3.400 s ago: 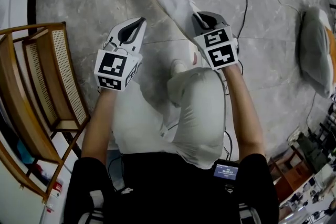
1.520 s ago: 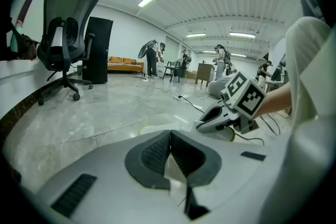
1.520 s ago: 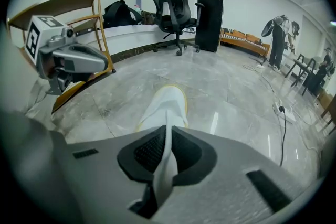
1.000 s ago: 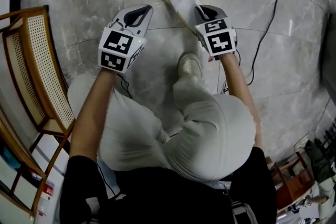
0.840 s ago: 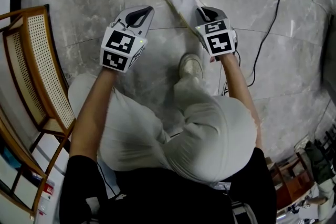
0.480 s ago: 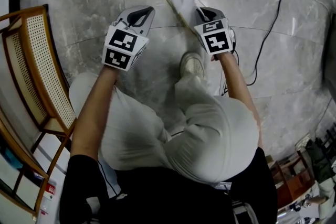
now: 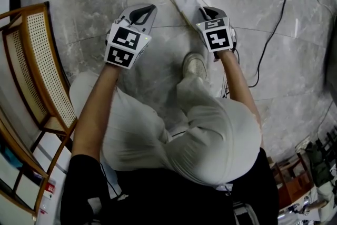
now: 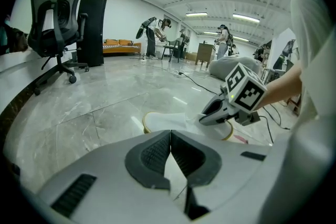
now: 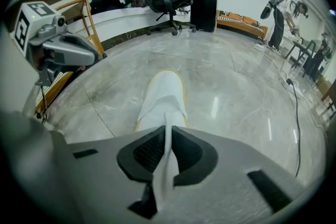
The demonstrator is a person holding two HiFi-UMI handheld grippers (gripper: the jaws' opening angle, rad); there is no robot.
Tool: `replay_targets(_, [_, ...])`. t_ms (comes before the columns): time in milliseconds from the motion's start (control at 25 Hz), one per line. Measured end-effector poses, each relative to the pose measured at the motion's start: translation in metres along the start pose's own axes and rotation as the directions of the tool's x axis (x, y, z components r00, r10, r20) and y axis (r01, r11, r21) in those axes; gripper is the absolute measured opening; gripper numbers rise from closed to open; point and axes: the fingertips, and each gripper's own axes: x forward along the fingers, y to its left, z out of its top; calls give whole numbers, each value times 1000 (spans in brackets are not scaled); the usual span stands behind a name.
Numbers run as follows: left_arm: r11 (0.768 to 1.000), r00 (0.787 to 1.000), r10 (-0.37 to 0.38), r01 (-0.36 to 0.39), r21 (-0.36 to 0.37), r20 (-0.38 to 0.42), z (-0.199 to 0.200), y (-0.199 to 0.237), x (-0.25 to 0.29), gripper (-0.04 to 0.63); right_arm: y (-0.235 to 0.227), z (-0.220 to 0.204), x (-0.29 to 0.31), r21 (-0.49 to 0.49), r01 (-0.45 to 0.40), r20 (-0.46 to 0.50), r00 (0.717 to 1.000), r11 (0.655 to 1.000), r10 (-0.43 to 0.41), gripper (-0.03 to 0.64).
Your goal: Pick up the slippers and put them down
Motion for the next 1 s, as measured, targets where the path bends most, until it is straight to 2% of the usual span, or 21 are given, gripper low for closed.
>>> replay_targets(200, [1000,1000,12,-12,-3,-14,-2,7,4,6,-4,-2,4,22,7,-10,1000,1000,-7,35])
replay_targets(400, [1000,1000,-8,8,3,-8,3,2,10,6,-4,-3,4,33,2,-7,1000,999,-2,57])
replay_targets(680, [1000,999,-16,17,19,-42,1,1,14,6,-7,4,-6,41,-1,16,1000,999,1,99])
replay_targets(880, [997,998,-61,60,-45,-34,18,-8,9,6,-15,18,-21,55,-6,45,999,998,4,112])
replay_targets(1000, [998,998,-65,64,-17,-27,29,-10,6,6,-18,30,-32,52,-7,61,998,999,4,110])
